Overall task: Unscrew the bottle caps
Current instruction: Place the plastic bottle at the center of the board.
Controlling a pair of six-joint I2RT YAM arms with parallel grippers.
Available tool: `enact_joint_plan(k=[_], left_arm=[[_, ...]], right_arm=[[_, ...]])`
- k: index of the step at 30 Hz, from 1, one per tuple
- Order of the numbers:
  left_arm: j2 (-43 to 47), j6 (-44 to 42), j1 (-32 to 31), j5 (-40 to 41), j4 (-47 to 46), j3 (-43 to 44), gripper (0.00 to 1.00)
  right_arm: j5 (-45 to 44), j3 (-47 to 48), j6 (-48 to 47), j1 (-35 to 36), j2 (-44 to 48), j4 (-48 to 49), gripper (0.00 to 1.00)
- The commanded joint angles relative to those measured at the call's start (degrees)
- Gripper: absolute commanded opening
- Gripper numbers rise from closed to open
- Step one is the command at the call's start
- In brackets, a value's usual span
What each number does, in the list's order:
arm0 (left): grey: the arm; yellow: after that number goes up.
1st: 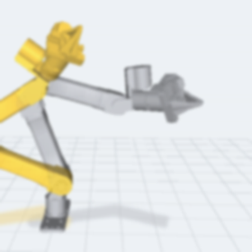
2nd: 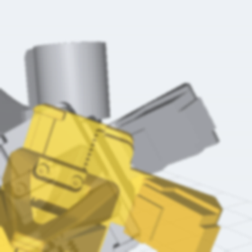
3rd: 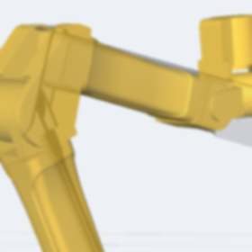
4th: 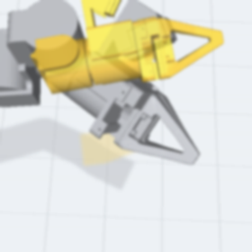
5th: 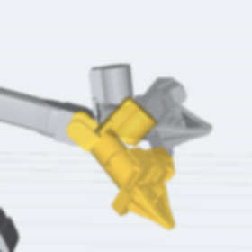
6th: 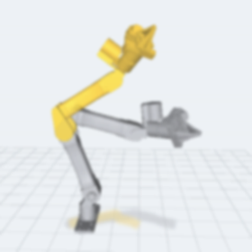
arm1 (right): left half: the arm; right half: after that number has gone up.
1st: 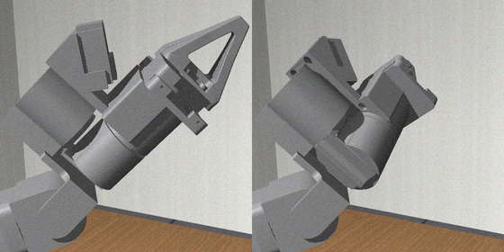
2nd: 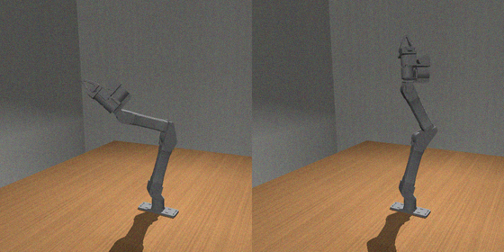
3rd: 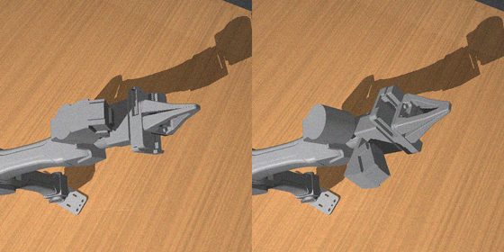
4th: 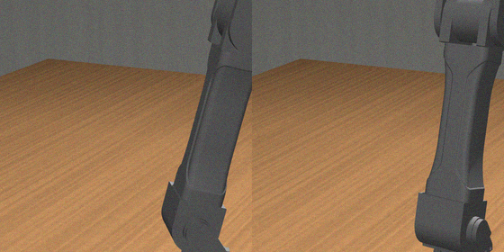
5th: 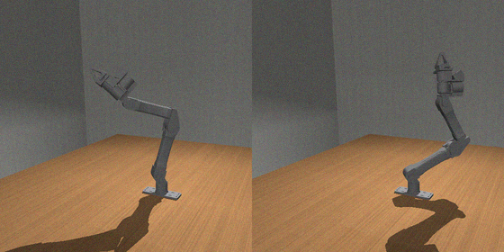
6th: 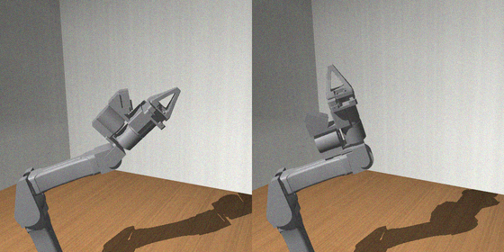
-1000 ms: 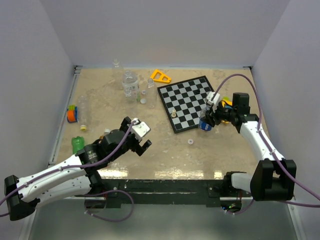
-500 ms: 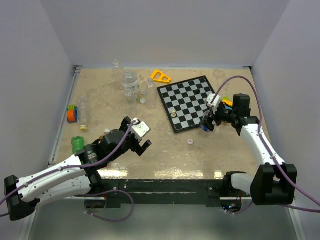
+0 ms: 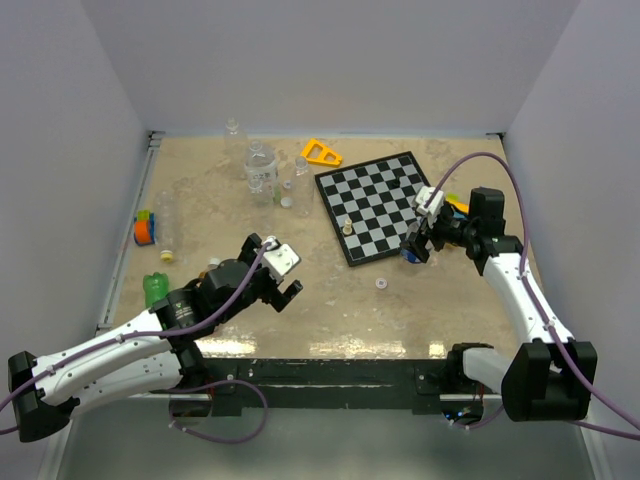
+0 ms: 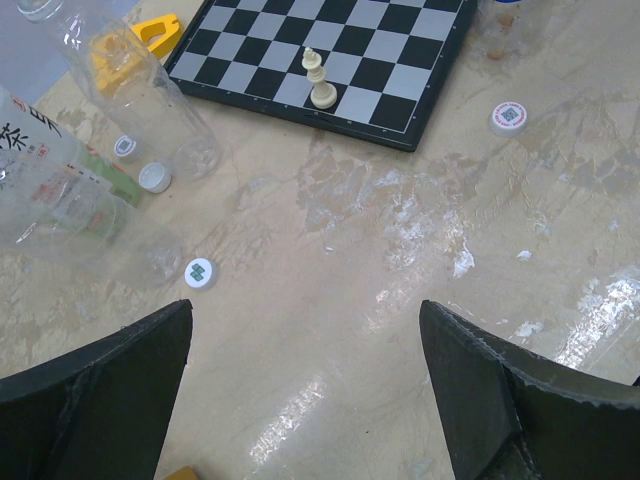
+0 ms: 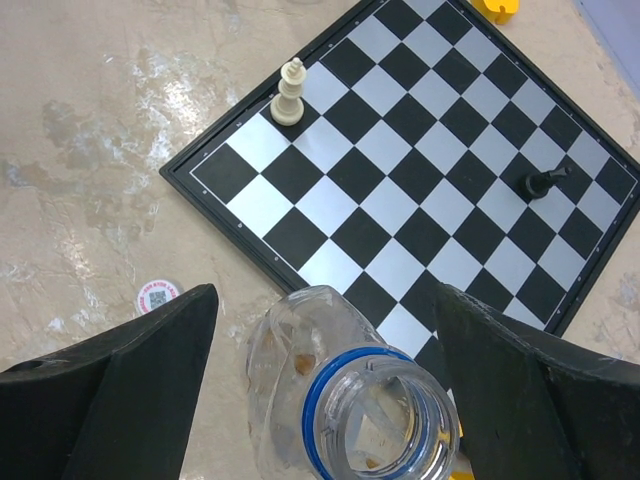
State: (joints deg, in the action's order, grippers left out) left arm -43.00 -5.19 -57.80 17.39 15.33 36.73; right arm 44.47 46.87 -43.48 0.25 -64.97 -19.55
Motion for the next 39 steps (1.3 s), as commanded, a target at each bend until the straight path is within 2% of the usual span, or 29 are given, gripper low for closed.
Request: enact_joint_plan(k=[1,12,39], left_arm=[[0.8,-0.9,0.2,0.1,-1.9,-0.3,1.00],[0.8,-0.9,0.3,0.1,-2.0,-0.3,1.00],[0.7,-0.9,0.7,-0.2,-1.9,-0.2,1.00]], right_arm=[[0.6,1.2,1.1,-0.1,0.9,1.4,0.92],[0.1,3.3,1.0,-0.1,1.8,1.0,0.95],[0.3,17.2,-3.4,-0.1,4.1,-11.6,0.96]])
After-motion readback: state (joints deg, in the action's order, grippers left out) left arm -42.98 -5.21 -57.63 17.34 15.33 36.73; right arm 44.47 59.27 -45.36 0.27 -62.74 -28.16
